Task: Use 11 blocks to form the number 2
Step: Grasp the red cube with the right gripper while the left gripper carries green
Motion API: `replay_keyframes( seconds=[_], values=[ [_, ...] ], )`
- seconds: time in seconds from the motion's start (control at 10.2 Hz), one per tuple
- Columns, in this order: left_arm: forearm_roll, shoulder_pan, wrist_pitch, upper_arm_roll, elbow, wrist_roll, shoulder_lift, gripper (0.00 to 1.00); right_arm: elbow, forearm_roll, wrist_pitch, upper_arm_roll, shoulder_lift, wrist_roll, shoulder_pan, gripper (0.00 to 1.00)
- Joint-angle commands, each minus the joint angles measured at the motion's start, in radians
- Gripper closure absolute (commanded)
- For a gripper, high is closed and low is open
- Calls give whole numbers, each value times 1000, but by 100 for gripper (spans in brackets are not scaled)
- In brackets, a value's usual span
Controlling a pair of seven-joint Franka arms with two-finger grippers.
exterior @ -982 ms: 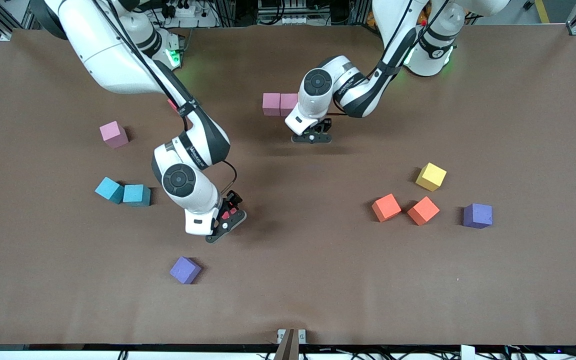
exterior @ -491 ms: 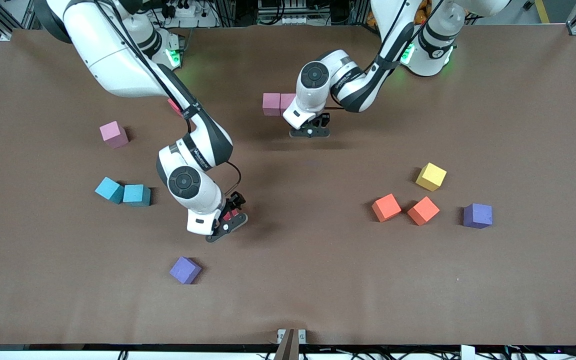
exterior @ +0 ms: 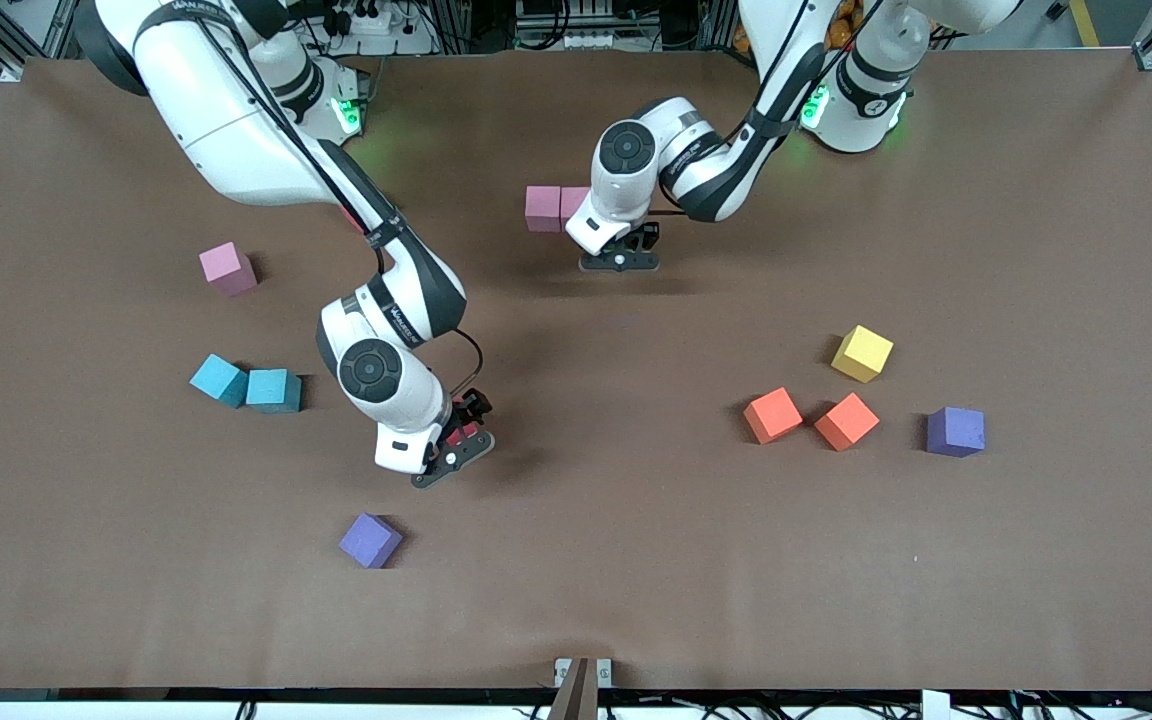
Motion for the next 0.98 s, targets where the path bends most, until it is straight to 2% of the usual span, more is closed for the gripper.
replay_keyframes(
  seconds=[0.0,0.39,0.49,0.59,0.69,0.88],
  values=[
    [19,-12,13,8,-5,-29,1,89,-21,-34,10,-9,-1,29,5,0],
    [19,-28,13,12,0,-27,10,90,-26,-35,8,-9,-4,40,8,0],
    [19,-30,13,13,2,-27,10,90,-26,-35,8,-9,-6,40,8,15],
    [19,-33,13,13,6,-27,10,90,-26,-35,8,-9,-6,41,8,60],
    [19,-33,13,14,6,-27,10,90,-26,-35,8,-9,-6,41,7,99],
    [19,-38,13,14,6,-27,18,90,-26,-34,2,-7,-13,47,8,100]
  ],
)
